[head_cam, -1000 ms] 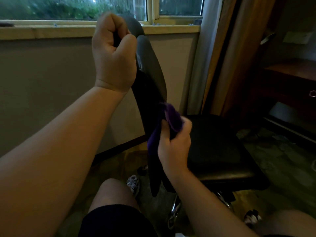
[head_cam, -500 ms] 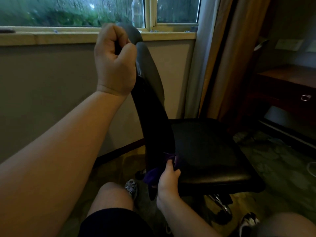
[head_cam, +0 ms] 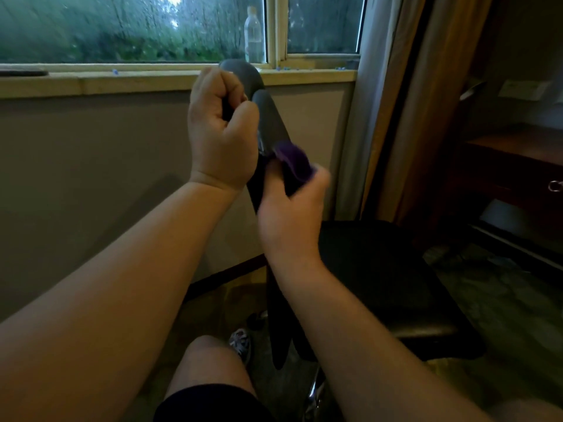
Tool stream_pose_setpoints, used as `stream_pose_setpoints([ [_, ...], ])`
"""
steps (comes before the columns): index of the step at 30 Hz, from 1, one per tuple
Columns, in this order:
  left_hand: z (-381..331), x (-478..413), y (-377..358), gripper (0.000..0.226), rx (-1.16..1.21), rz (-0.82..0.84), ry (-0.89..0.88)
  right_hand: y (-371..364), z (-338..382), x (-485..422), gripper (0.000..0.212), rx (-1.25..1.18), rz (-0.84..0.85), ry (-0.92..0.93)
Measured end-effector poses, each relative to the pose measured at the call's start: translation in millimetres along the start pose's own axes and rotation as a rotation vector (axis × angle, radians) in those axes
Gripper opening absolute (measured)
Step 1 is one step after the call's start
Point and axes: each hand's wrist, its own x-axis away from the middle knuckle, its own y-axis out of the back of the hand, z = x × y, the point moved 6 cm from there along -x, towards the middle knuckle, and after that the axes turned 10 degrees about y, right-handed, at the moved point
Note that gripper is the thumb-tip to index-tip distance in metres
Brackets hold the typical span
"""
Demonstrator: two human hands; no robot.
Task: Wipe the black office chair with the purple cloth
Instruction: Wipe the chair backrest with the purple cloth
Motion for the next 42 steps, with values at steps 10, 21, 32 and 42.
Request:
stream_pose_setpoints([
  [10,4,0,4,0.031,0.005,-0.01,-0.004,22,-31,21,0.028,0.316,0.085,0.288],
  [21,4,-2,2,0.03,-0.005,0.002,-0.032,94,-166,115,0.045,0.432,0.148,-0.33],
  [32,2,0,-2,0.031,0.026,0.034,-0.03,16,-3,7,0.034,0.114,0.042,0.277],
  [42,3,0,-2,0.032,0.073,0.078,-0.081,67,-87,24,0.017,0.395,0.088,0.102],
])
